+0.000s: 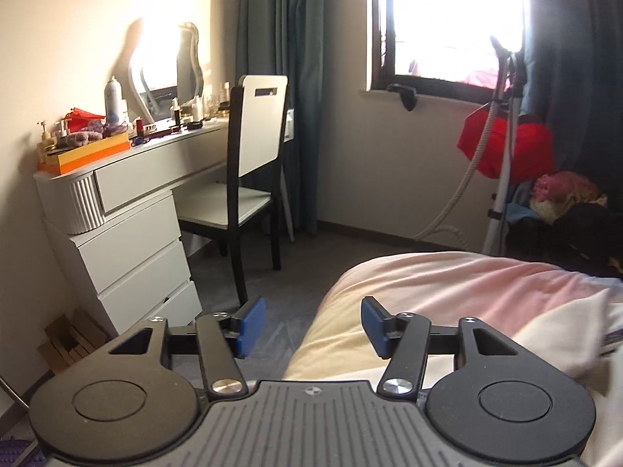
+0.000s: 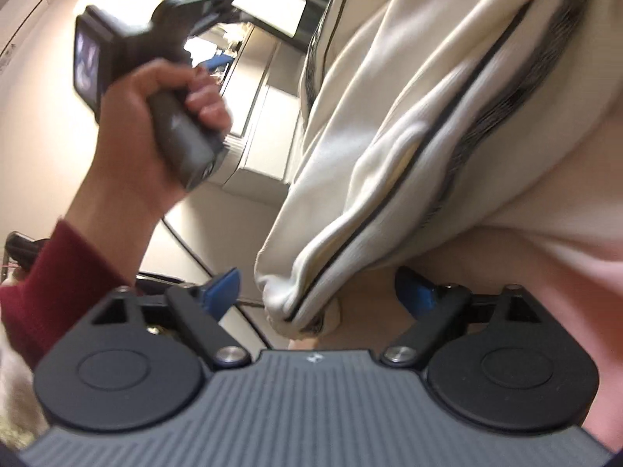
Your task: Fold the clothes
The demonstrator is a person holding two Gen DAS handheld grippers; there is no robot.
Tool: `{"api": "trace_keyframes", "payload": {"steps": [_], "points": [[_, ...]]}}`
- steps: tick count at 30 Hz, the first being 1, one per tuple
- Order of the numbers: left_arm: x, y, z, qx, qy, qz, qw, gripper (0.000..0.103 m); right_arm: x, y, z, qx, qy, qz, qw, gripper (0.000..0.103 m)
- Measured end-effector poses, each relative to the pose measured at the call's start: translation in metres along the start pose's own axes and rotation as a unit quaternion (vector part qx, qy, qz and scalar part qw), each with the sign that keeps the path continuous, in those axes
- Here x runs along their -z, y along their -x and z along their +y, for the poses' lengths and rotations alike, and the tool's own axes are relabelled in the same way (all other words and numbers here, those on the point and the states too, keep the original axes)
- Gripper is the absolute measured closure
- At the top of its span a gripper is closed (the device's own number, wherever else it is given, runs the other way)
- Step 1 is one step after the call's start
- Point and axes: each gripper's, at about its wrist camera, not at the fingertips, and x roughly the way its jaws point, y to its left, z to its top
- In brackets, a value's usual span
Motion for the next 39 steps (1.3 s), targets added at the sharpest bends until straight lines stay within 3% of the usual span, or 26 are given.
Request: {"api": "trace_keyframes", "payload": {"steps": [4,9,13,18,22,25,31,33,35,36,37,39], "points": [[0.014,0.053,-0.026,0.036,-0.012,-0.009,0.9992,0.032,0.000,0.068,0.006,0.019,0.015,-0.040,0.999,0.015],[0.052,0.114,-0.092,0.102,-0.056,-0.015,0.9931,0.029,-0.001,0.171,0.008,0.104,0.067,-0.112,0.986,0.014],[0.088,0.152,-0.163,0.156,-0.104,-0.018,0.9821,0.029,0.015,0.251,0.000,0.194,0.080,-0.185,0.960,0.014],[0.125,0.167,-0.270,0.206,-0.160,-0.003,0.9653,0.030,0.026,0.332,-0.051,0.248,0.076,-0.269,0.928,0.014],[0.150,0.149,-0.350,0.219,-0.205,0.010,0.9538,0.030,0.000,0.340,-0.092,0.288,0.058,-0.315,0.903,0.014],[0.164,0.115,-0.398,0.198,-0.252,0.017,0.9469,0.030,-0.027,0.328,-0.115,0.304,0.047,-0.341,0.888,0.014],[0.154,0.021,-0.449,0.140,-0.297,0.021,0.9444,0.034,-0.049,0.333,-0.147,0.322,0.021,-0.390,0.862,0.014],[0.150,0.001,-0.460,0.137,-0.307,0.026,0.9415,0.035,-0.058,0.328,-0.159,0.320,0.003,-0.384,0.866,0.014],[0.148,-0.011,-0.468,0.137,-0.312,0.034,0.9395,0.047,-0.064,0.324,-0.168,0.312,-0.005,-0.378,0.872,0.015],[0.146,-0.014,-0.471,0.136,-0.314,0.036,0.9391,0.065,-0.066,0.324,-0.171,0.311,-0.005,-0.379,0.872,0.015],[0.145,-0.017,-0.473,0.135,-0.315,0.038,0.9386,0.093,-0.065,0.325,-0.172,0.315,-0.006,-0.386,0.867,0.015],[0.139,-0.015,-0.472,0.138,-0.306,0.043,0.9412,0.099,-0.063,0.330,-0.173,0.320,-0.002,-0.406,0.856,0.015]]}}
